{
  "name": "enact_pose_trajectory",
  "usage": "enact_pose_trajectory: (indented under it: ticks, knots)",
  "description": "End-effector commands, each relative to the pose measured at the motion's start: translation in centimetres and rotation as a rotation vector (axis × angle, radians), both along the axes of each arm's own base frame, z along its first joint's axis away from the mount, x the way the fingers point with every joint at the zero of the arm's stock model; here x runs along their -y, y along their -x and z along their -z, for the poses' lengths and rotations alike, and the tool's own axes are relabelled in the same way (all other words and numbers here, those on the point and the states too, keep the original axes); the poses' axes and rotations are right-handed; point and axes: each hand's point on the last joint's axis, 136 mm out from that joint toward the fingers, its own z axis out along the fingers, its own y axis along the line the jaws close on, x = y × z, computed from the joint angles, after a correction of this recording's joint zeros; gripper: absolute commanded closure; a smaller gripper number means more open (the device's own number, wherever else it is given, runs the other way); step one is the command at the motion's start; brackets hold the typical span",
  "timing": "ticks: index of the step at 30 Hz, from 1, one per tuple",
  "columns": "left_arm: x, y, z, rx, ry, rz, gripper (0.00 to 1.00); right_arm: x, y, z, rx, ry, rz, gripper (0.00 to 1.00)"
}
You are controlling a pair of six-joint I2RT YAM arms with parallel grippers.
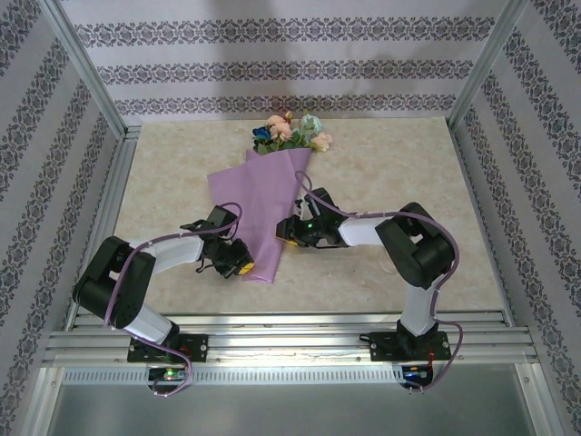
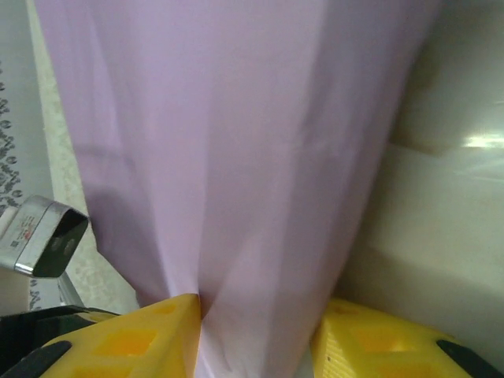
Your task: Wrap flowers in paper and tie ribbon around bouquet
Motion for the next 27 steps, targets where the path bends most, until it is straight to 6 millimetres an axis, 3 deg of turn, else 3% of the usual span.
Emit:
enact_pose_trajectory:
  ticks: [1,4,6,7,11,12,14,18,22,23,25,27]
  knots:
    - [-4.1,4.3,3.8,-0.159,-0.191,-0.007,0.88,-1.0,0.1,0.9,0.01,-0.033,0.008,0.61]
    - [-4.1,4.4,3.8,-0.16,-0.195,0.002,0.89,-0.8,-0.3,1.4,0.01,-0.022,0.025,0.74]
    - [-4.3,4.4,3.7,-0.16,-0.204,0.008,0.89,-0.3,-0.5,1.2,0.03,-0.009,0.041,0.96]
    - [-4.4,4.4,3.7,-0.157,-0.209,0.01,0.89,0.1,-0.7,1.0,0.043,-0.004,0.052,1.0]
    - [-4.6,4.3,3.4,-0.147,-0.222,0.022,0.89,1.4,-1.1,-0.2,0.099,0.011,0.09,1.0]
    - [-4.6,4.2,3.3,-0.145,-0.223,0.029,0.89,1.6,-1.4,-0.3,0.109,0.013,0.097,0.95]
    - [-4.5,4.0,3.0,-0.134,-0.221,0.039,0.89,1.7,-2.0,-0.2,0.106,0.012,0.105,0.75]
    - [-4.2,3.6,2.6,-0.122,-0.212,0.053,0.89,1.0,-3.6,0.4,0.094,0.017,0.097,0.66]
    - [-4.0,3.2,2.2,-0.113,-0.209,0.063,0.89,0.9,-4.8,1.4,0.084,0.041,0.119,0.69]
    - [-4.0,3.1,2.2,-0.111,-0.209,0.066,0.89,1.2,-5.1,1.5,0.085,0.044,0.133,0.74]
    - [-4.0,3.1,2.2,-0.116,-0.208,0.07,0.89,1.8,-5.4,1.5,0.091,0.051,0.158,0.99]
    - [-3.9,3.2,2.3,-0.12,-0.207,0.071,0.89,2.5,-5.6,1.3,0.109,0.054,0.184,1.0]
